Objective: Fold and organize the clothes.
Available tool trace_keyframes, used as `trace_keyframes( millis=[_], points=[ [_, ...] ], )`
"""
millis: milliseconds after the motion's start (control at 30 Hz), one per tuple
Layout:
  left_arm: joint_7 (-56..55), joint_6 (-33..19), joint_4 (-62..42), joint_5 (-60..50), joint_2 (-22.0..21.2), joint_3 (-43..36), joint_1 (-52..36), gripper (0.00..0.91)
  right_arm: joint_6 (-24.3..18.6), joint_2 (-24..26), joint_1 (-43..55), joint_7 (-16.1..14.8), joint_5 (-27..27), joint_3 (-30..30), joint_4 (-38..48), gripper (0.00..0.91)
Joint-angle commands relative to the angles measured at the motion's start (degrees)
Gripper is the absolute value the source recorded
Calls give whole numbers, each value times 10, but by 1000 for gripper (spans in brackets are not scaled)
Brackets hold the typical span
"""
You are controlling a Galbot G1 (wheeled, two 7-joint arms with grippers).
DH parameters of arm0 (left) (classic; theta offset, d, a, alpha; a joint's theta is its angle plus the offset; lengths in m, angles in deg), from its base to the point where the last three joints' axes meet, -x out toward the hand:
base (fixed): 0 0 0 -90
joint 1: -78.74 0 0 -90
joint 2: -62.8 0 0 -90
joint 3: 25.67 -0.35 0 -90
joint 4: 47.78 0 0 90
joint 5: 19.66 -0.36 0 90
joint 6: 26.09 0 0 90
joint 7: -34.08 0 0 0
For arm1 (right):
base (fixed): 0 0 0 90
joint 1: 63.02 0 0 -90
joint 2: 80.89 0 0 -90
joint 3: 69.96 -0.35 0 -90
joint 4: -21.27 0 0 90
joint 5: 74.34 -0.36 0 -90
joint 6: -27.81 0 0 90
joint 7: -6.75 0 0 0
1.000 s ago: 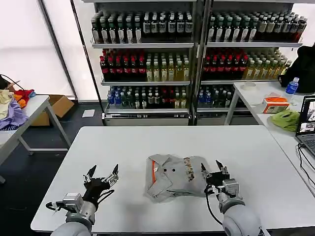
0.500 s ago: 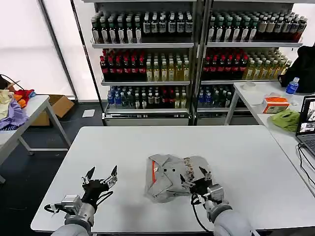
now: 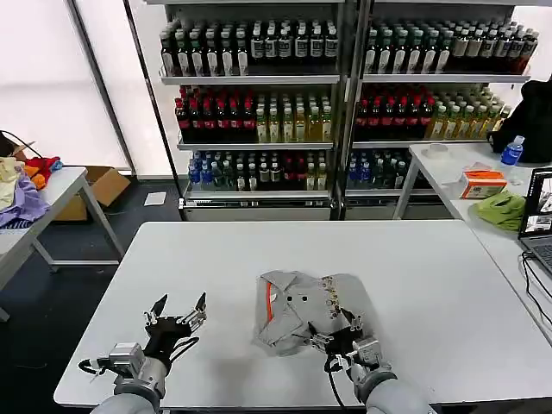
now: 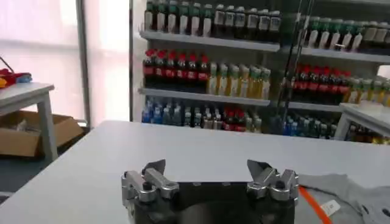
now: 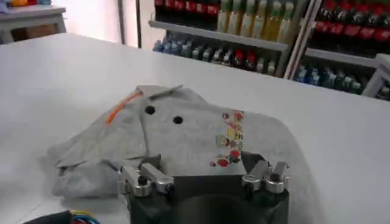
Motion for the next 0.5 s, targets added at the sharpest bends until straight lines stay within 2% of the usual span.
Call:
trace_keyframes(
  millis=[33,500],
  points=[
    [0,1,-3,2,1,0,-2,907,3,-7,-9,26,-5,3,3,907],
    [1,2,-5,5,0,-2,-6,907,3,6,-37,38,-18,-5,-27,907]
  ],
)
